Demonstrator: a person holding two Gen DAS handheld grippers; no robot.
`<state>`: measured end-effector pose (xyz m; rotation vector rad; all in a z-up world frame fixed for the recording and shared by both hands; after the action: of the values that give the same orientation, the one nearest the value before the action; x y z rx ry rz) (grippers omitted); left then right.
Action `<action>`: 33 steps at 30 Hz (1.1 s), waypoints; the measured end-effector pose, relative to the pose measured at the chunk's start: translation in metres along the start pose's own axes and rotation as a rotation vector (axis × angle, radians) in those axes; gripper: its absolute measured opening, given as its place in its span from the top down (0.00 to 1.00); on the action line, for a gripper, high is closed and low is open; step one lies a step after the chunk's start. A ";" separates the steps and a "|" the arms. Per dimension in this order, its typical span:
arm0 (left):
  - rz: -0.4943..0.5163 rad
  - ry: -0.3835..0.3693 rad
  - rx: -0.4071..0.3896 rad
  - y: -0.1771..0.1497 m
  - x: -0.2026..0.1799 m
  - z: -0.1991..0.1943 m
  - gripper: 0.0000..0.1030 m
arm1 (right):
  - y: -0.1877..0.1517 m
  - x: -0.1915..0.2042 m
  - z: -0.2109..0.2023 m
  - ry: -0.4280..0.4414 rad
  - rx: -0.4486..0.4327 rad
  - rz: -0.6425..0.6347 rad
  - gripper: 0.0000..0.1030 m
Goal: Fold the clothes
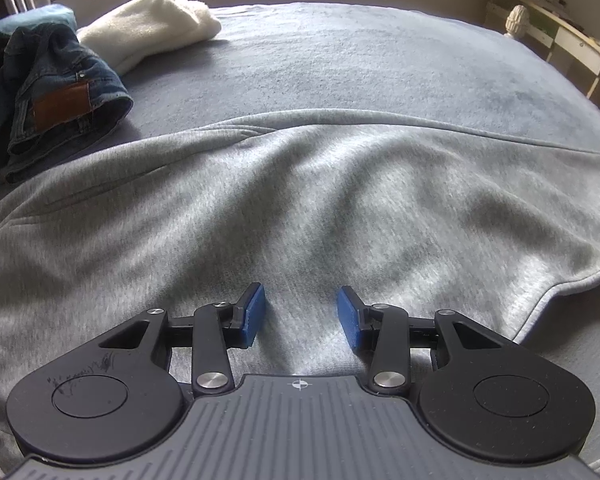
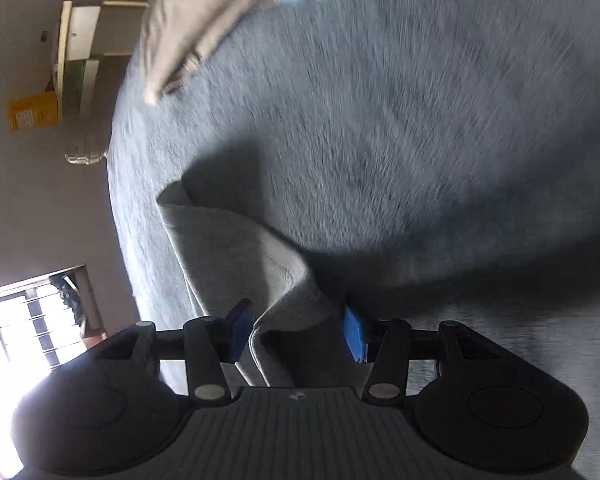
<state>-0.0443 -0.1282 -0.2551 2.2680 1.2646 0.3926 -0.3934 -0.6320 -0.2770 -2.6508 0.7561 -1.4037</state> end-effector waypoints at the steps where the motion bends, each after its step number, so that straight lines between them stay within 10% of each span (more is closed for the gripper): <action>1: -0.011 0.000 0.005 0.000 0.001 0.001 0.61 | 0.001 -0.001 0.006 0.006 -0.005 0.008 0.50; 7: -0.033 0.001 0.021 0.003 0.001 0.002 0.60 | 0.005 0.034 -0.010 -0.077 -0.210 -0.253 0.86; 13: -0.032 -0.022 0.022 0.003 0.004 0.002 0.60 | 0.009 0.111 -0.060 -0.160 -0.392 -0.660 0.87; 28: 0.017 -0.052 0.010 0.003 0.003 0.001 0.60 | 0.039 0.033 -0.045 -0.654 -0.377 -0.864 0.74; 33: 0.024 -0.053 0.005 0.004 0.002 0.002 0.59 | 0.014 0.068 -0.052 -0.520 -0.431 -0.959 0.73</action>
<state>-0.0395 -0.1286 -0.2549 2.2847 1.2147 0.3363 -0.4082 -0.6652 -0.1978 -3.6958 -0.3847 -0.5056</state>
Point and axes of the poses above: each gripper's, at about its wrist camera, not at the fingertips, and z roughly the way its jaws point, x to its left, y to its top, the point moved 10 cm from there along z, roughly the way its jaws point, and after that the axes turned 4 degrees about y, right-handed, at the moved point
